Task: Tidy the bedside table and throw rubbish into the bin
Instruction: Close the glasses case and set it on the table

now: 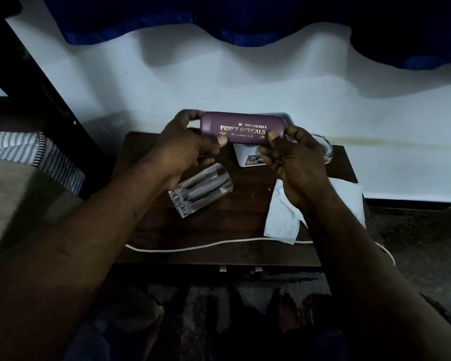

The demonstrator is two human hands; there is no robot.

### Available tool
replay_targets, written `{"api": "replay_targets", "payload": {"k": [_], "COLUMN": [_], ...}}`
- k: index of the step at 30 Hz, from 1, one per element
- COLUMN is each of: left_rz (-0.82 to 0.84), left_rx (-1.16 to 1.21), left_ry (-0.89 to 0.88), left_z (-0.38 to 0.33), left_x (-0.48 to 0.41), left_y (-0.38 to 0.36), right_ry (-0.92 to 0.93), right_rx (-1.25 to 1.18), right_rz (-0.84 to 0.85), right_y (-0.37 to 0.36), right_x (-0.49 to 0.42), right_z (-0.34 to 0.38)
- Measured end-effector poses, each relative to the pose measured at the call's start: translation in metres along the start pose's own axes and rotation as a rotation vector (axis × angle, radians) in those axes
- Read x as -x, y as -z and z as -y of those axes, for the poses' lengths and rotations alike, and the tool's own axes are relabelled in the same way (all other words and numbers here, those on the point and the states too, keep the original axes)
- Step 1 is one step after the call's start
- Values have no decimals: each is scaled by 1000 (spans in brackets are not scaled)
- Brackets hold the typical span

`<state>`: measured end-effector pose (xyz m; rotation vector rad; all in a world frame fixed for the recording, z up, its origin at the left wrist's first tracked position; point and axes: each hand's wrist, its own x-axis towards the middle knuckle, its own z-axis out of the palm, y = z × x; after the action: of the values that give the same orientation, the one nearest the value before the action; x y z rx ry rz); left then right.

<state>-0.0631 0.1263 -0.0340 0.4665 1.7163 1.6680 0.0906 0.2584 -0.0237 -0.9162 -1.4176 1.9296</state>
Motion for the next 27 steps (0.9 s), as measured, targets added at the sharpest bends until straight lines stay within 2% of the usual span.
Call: {"api": "replay_targets", "payload": {"k": [3, 5, 9, 13, 17, 27], "left_rz": [19, 3, -36, -120, -223, -192], "left_rx": [-303, -476, -564, -474, -494, -610], "left_ry": [-219, -304, -337, -268, -153, -24], "left_z": [5, 8, 7, 21, 42, 67], "left_x": [-3, -4, -9, -24, -36, -53], "left_y": [11, 16, 27, 52, 75, 69], "right_ry": [-15, -26, -26, -9, 0, 110], "right_rx": [-28, -22, 76, 195, 298, 590], "right_rz": [-17, -10, 21, 16, 40, 75], "right_y": [-1, -3, -6, -8, -8, -13], "right_x": [-3, -5, -7, -6, -7, -14], "right_z": [-5, -8, -12, -14, -19, -42]}}
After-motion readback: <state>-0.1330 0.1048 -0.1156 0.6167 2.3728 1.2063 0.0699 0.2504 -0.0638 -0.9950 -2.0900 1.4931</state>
